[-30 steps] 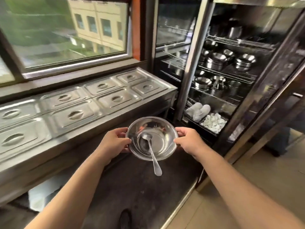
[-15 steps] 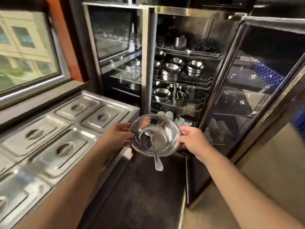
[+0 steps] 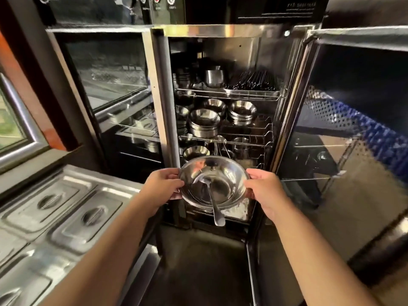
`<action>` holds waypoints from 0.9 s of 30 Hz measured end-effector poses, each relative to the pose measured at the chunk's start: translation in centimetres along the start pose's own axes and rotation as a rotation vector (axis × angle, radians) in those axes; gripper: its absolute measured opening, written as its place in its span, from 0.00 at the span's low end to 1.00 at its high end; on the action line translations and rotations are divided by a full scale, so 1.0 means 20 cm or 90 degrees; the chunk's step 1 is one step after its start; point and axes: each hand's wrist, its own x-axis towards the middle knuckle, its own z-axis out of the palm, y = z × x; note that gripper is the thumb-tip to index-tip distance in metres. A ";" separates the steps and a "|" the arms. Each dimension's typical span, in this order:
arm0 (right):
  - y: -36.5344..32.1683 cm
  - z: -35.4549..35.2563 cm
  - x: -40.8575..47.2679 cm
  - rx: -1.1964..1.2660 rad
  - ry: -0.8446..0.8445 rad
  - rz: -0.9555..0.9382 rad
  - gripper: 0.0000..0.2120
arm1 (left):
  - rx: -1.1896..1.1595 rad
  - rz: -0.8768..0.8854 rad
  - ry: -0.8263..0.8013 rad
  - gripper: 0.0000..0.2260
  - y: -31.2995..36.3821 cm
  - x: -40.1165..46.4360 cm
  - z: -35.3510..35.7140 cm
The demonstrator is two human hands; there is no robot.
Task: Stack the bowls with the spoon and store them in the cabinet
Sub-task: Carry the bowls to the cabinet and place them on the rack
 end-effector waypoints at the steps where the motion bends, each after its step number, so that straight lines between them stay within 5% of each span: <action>1: -0.02 -0.01 0.08 0.009 0.016 0.011 0.23 | 0.000 -0.001 0.005 0.13 0.02 0.08 0.03; 14: -0.05 -0.06 0.92 0.040 0.141 0.072 0.22 | 0.010 -0.002 -0.044 0.14 0.15 1.08 0.32; 20: -0.09 -0.09 1.39 -0.011 0.231 0.085 0.19 | 0.017 0.023 -0.157 0.18 0.24 1.69 0.52; 27: -0.13 -0.11 1.84 -0.063 0.334 0.143 0.17 | 0.095 0.037 -0.273 0.10 0.31 2.27 0.73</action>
